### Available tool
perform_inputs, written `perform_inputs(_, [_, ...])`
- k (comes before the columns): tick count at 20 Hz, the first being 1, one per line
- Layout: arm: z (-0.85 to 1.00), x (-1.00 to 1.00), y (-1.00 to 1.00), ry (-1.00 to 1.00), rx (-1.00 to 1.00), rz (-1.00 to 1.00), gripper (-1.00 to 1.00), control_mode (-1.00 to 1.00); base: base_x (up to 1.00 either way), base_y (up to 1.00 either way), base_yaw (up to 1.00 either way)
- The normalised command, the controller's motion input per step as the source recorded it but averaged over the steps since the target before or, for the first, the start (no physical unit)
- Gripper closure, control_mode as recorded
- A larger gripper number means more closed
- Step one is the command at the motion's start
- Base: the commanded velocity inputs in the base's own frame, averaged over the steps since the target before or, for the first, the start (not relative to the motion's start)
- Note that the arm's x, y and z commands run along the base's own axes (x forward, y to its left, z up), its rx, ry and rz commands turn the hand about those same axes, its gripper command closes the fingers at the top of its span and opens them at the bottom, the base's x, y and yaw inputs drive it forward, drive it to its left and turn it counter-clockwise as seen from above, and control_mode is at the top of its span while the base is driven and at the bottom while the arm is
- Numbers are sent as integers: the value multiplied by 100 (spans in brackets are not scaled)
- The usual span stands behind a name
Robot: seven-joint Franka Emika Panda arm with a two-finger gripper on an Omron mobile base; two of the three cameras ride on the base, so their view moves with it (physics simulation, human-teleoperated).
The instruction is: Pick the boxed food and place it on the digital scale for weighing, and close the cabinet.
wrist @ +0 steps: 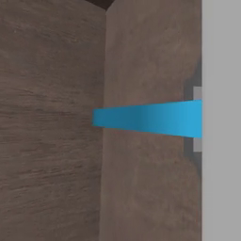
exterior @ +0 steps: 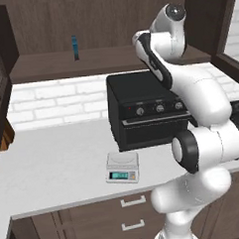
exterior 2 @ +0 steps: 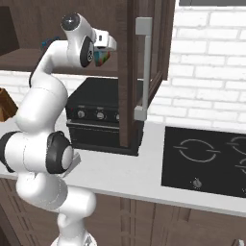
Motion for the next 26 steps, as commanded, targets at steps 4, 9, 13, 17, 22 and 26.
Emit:
perform_inputs(4, [14,-100,6,-1,0,10,100,-100,0,0,0])
perform_inputs(9, [3,-100,19,-6,0,12,100,-100,0,0,0])
perform_inputs(13, [17,-100,23,0,0,19,100,-100,0,0,0])
perform_inputs(17, [2,-100,21,5,0,27,100,-100,0,0,0])
perform_inputs(22, [-26,-99,13,14,3,29,100,-100,0,0,0])
perform_inputs(26, [-20,-96,23,2,1,25,100,-100,0,0,0])
